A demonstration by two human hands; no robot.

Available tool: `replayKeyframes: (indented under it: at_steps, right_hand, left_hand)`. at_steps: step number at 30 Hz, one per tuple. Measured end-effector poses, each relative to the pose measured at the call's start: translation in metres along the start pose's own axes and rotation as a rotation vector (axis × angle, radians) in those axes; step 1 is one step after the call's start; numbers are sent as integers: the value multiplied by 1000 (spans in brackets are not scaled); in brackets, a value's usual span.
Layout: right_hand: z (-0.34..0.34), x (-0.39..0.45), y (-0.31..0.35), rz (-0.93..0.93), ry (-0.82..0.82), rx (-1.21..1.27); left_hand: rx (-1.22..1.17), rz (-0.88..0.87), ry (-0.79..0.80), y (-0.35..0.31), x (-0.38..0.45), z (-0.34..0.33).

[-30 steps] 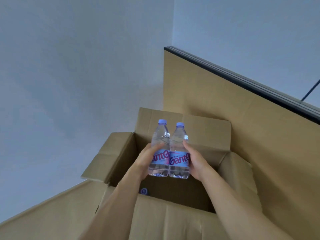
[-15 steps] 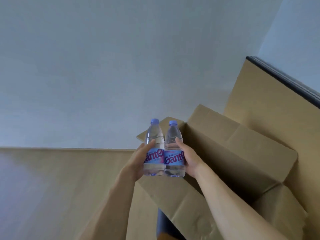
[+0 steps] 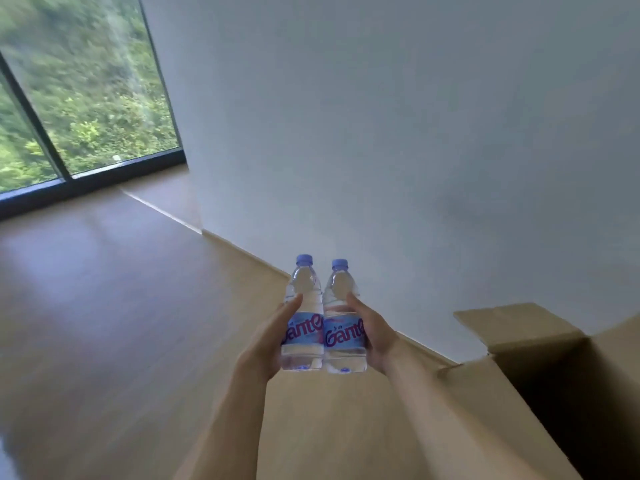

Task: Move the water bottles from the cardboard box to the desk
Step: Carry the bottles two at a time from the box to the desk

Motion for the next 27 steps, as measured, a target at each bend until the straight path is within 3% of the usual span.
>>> replayKeyframes:
  at_steps: [10,27]
  right_hand:
    - [-231,105,-2,-44,215,-221]
    - [-457,246,3,-168,464,-522]
  left_hand:
    - [45,-141,-300,-93,-18,227]
    - [10,-225,-598,-160,6,436]
Point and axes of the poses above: each hand's wrist, its own x-axis towards the middle knuckle, its own z-axis out of the back of the hand, y = z × x, the point moved 9 cm from there along x, towards the middle knuckle, and after that the axes turned 15 degrees about -z, right-handed, at the moved point
